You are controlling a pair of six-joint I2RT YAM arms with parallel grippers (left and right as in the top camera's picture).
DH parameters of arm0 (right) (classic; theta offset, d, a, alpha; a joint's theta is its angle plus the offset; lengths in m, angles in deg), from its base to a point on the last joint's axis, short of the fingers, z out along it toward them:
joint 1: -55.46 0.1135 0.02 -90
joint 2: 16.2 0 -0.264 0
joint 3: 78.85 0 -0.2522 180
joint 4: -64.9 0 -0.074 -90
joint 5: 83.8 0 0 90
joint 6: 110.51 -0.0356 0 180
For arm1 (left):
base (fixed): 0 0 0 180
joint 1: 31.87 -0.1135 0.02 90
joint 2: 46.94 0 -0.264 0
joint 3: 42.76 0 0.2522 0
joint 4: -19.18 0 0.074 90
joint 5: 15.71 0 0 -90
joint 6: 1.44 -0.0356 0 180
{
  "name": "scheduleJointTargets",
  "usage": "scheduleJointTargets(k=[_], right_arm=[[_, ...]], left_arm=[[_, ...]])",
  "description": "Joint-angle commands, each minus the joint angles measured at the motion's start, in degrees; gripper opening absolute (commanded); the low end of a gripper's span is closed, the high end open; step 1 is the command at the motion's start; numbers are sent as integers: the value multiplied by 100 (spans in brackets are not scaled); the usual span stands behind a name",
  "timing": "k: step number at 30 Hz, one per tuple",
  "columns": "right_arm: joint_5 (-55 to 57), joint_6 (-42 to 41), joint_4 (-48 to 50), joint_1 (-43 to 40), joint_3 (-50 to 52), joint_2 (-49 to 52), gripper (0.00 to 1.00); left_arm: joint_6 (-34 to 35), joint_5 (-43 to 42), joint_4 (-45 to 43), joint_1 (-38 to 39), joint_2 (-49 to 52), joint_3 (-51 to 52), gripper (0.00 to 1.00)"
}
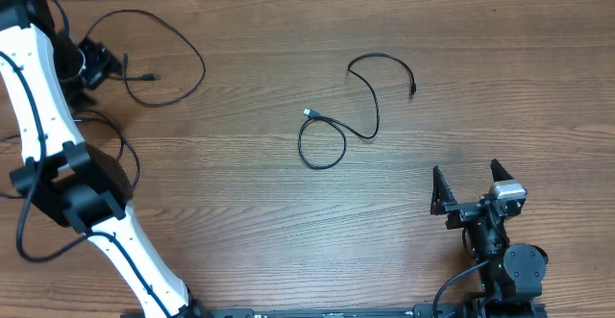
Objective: Untangle cables
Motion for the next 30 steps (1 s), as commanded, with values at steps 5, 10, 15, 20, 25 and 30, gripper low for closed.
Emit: scheduleJointTargets(k=[5,10,15,20,25,30], right_arm=[[28,31,26,-11,57,-13,100],[28,31,26,-11,57,-13,100],[28,31,26,-11,57,-13,100],[28,31,26,-11,57,-13,100],[28,31,26,-11,57,-13,100],[28,31,26,-11,57,-13,100]], left_arm=[[-719,-1182,317,1440,-531,-118,100],[-669,-1014,146,2780,-404,20,100],[-651,-487,-122,3971,-127,22,100],[-654,-358,-352,4931,326,22,100],[-654,-98,-444,5567,739,22,100],[-651,291,-710,5851,992,22,100]])
